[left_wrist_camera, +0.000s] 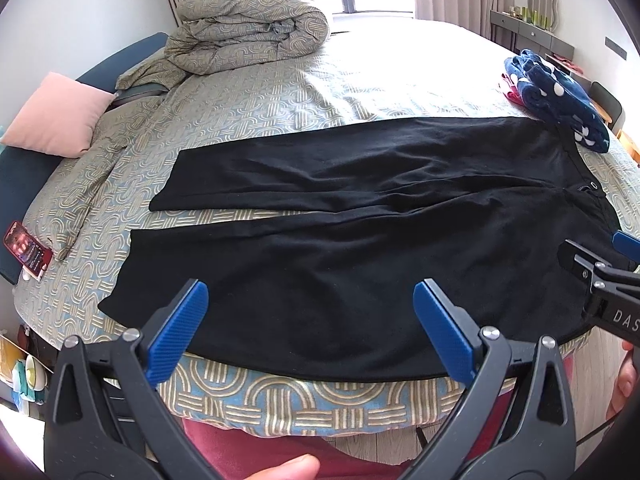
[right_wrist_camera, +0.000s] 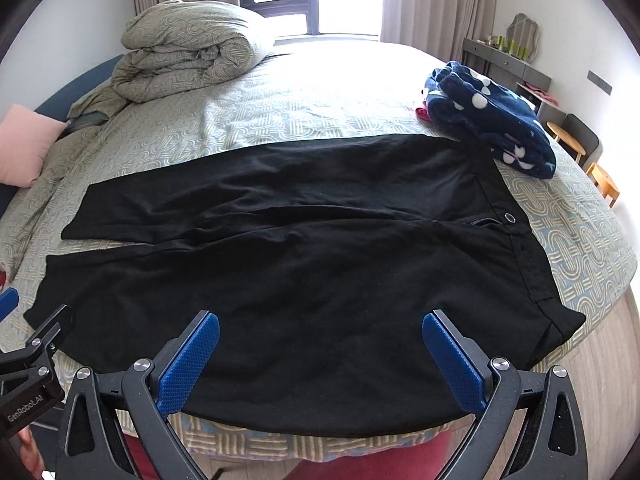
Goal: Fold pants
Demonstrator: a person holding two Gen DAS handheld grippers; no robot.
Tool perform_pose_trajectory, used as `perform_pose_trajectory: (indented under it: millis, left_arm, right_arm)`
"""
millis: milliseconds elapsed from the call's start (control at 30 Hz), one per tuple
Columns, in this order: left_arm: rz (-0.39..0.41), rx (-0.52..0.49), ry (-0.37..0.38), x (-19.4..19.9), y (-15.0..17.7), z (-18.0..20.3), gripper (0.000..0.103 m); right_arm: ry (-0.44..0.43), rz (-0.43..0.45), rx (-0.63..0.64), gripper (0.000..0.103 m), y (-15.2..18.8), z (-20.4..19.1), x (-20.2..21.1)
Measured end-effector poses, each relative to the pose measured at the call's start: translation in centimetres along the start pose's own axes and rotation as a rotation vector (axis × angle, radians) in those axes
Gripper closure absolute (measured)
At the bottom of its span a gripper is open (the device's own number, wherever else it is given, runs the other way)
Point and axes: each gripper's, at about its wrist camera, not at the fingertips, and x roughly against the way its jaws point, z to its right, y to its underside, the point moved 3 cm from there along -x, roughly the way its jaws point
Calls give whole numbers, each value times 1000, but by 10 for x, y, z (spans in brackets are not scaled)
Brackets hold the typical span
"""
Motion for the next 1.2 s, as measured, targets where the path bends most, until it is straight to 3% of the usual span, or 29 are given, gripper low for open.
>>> perform_pose_trajectory:
  millis: [933, 1067, 1200]
  left_arm:
    - [-3, 55, 25, -7, 3, -6, 1]
    - [21, 74, 45, -5, 2, -8, 1]
    - [92, 134, 38, 2, 0, -15, 1]
  right_arm:
    - [-10, -18, -5, 0, 2, 0, -5]
    - [-13, -10, -1, 0, 2, -1, -4]
    - [-22, 0, 7, 0, 2, -4, -2]
